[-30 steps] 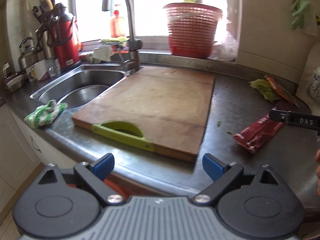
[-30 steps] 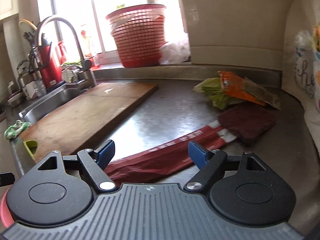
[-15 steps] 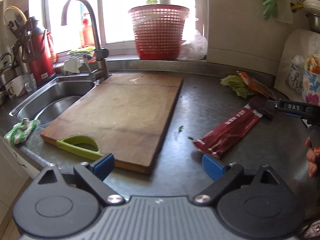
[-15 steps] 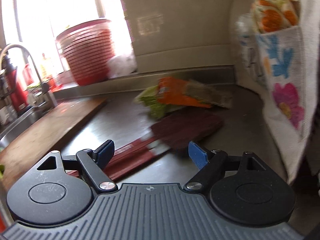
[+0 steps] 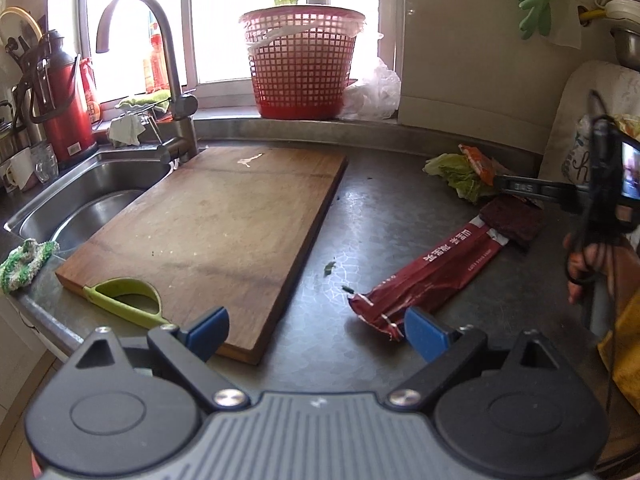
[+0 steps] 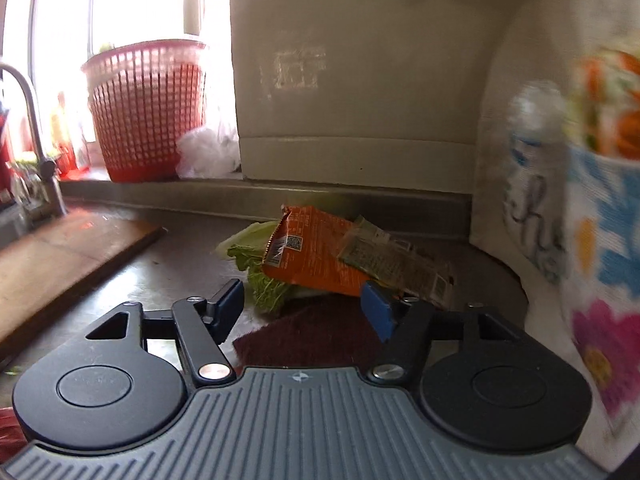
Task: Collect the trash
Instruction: 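Move both open tools back to the trash heap on the counter, then grasp the green lettuce leaf with the left tool while the right tool grasps the orange packet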
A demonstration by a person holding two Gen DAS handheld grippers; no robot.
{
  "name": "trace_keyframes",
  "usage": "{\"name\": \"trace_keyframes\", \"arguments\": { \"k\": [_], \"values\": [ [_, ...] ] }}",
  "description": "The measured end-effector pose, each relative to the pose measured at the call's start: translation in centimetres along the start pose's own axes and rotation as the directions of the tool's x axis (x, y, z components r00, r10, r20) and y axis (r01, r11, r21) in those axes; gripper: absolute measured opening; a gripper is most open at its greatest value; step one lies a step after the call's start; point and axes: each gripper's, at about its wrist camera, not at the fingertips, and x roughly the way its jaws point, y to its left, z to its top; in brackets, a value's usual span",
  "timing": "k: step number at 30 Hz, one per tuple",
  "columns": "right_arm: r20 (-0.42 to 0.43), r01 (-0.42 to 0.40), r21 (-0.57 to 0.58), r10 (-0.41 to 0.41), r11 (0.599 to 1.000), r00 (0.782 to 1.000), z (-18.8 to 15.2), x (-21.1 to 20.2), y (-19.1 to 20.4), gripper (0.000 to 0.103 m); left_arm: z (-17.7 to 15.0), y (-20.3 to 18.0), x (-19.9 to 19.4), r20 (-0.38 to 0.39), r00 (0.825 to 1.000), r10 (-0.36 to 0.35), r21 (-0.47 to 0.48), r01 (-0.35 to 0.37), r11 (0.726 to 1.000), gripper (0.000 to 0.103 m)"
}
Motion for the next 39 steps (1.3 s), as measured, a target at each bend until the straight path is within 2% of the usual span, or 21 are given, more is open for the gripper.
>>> {"name": "trace_keyframes", "arguments": {
  "k": [2, 9, 15, 16, 17, 20, 24, 29, 33, 39],
  "values": [
    [-0.002, 0.02, -0.026, -0.02, 0.999, 1.0, 0.2, 1.1, 0.4, 0.071, 0.1, 0.1, 0.2, -0.007, 1.0, 0.002, -0.008, -0.002, 1.0, 0.095],
    [-0.044, 0.076, -0.081, -0.079, 0.994, 0.996, 0.8, 4.4, 1.5, 0.072, 0.7, 0.1, 0.8, -0.018, 1.0, 0.006, -0.031, -0.007, 1.0, 0.095],
    [-0.061, 0.074, -0.038, -0.076, 0.997, 0.995, 0.9, 5.6, 0.6, 0.071, 1.4, -0.4, 1.5, -0.023, 1.0, -0.003, -0.027, 0.003, 1.0, 0.095],
    [-0.062, 0.069, -0.026, -0.071, 0.997, 0.996, 0.9, 5.6, 0.3, 0.062, 1.6, -0.6, 1.7, -0.023, 1.0, -0.007, -0.026, 0.006, 1.0, 0.095],
    [-0.067, 0.073, -0.021, -0.074, 0.997, 0.995, 0.9, 5.7, 0.2, 0.049, 1.8, -0.7, 1.8, -0.022, 1.0, -0.014, -0.024, 0.014, 1.0, 0.095],
    [-0.051, 0.079, -0.018, -0.08, 0.997, 0.995, 0.9, 5.5, -0.3, 0.032, 2.8, -1.5, 2.3, -0.013, 0.999, -0.038, -0.016, 0.037, 0.999, 0.095],
    [-0.005, 0.075, -0.007, -0.075, 0.997, 0.997, 1.4, 5.7, -0.9, 0.023, 4.2, -2.7, 3.1, -0.002, 0.996, -0.088, -0.013, 0.088, 0.996, 0.095],
    [0.062, 0.05, 0.077, -0.055, 0.996, 0.997, 1.9, 4.5, -3.0, 0.013, 6.6, -4.5, 4.8, 0.013, 0.985, -0.172, -0.016, 0.173, 0.985, 0.095],
    [0.108, -0.016, 0.186, -0.004, 0.982, 0.994, 2.0, 3.4, -5.1, 0.009, 8.6, -6.6, 6.7, 0.035, 0.976, -0.216, 0.026, 0.216, 0.976, 0.095],
    [0.165, -0.073, 0.243, 0.033, 0.967, 0.986, 2.4, 1.7, -6.2, 0.003, 11.3, -10.0, 10.9, 0.055, 0.96, -0.274, 0.11, 0.267, 0.957, 0.095]
  ]
}}
